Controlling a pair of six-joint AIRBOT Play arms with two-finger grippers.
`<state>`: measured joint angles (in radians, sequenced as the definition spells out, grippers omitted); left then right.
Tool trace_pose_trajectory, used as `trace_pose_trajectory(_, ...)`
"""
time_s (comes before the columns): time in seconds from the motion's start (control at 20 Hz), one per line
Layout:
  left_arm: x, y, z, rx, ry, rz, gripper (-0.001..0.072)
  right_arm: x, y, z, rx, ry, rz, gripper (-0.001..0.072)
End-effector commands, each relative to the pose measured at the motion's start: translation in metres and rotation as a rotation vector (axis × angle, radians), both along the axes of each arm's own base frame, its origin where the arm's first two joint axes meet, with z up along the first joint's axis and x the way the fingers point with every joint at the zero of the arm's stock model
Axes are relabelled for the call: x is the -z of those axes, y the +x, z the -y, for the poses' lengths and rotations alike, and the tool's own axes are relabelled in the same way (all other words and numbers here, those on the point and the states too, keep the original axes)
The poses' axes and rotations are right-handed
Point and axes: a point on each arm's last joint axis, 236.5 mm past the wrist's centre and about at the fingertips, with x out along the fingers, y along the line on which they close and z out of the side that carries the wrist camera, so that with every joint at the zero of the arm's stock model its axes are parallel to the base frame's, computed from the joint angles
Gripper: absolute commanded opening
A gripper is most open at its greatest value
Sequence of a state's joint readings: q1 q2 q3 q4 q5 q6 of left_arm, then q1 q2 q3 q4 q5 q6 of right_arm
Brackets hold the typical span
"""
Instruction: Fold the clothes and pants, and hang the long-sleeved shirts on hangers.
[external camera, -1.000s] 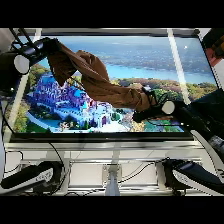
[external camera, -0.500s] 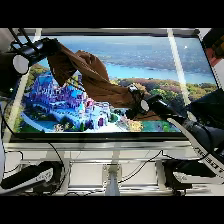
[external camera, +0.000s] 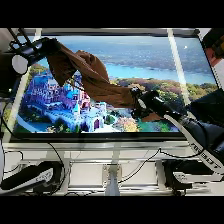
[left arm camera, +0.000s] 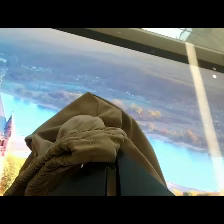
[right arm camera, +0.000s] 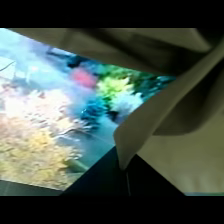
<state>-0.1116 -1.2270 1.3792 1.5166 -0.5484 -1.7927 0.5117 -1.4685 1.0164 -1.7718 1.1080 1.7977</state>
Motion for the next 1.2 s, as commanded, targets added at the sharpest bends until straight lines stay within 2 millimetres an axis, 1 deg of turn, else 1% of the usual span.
trace_pose_trajectory(0.0, -0.021, -0.008, -0.019, -0.032, 0.044, 0.046, 0.0042, -0.041, 0.019, 0.017, -0.055, -0.058, 0.116, 0.0012)
trace_pose_trajectory(0.1, -0.044, -0.020, -0.044, -0.080, 0.048, 0.084, 0.0042, -0.086, 0.038, 0.030, -0.070, -0.072, 0.253, 0.0012)
trace_pose_trajectory(0.25, -0.071, -0.048, -0.086, -0.169, 0.051, 0.108, 0.0043, -0.158, 0.051, 0.048, -0.054, -0.026, 0.424, 0.0011)
trace_pose_trajectory(0.35, -0.082, -0.065, -0.109, -0.222, 0.054, 0.112, 0.0042, -0.204, 0.052, 0.064, -0.026, 0.003, 0.534, 0.0011)
trace_pose_trajectory(0.4, -0.085, -0.071, -0.117, -0.242, 0.055, 0.108, 0.0043, -0.226, 0.050, 0.072, -0.026, 0.011, 0.585, 0.0011)
trace_pose_trajectory(0.5, -0.085, -0.080, -0.127, -0.266, 0.057, 0.092, 0.0043, -0.259, 0.043, 0.084, -0.053, 0.008, 0.659, 0.0011)
trace_pose_trajectory(0.6, -0.081, -0.084, -0.131, -0.274, 0.062, 0.072, 0.0044, -0.278, 0.035, 0.096, -0.076, -0.010, 0.702, 0.0011)
trace_pose_trajectory(0.65, -0.081, -0.084, -0.133, -0.278, 0.074, 0.070, 0.0043, -0.285, 0.032, 0.102, -0.079, -0.021, 0.716, 0.0011)
trace_pose_trajectory(0.75, -0.079, -0.083, -0.135, -0.284, 0.089, 0.065, 0.0043, -0.289, 0.031, 0.118, -0.056, -0.042, 0.725, 0.0011)
trace_pose_trajectory(0.85, -0.076, -0.081, -0.142, -0.298, 0.125, 0.056, 0.0043, -0.293, 0.037, 0.136, -0.009, -0.059, 0.749, 0.0011)
trace_pose_trajectory(0.95, -0.071, -0.081, -0.153, -0.320, 0.188, 0.039, 0.0043, -0.301, 0.045, 0.158, 0.043, -0.075, 0.797, 0.0011)
trace_pose_trajectory(1.15, -0.056, -0.088, -0.172, -0.363, 0.289, -0.037, 0.0043, -0.324, 0.056, 0.206, 0.145, -0.121, 0.916, 0.0011)
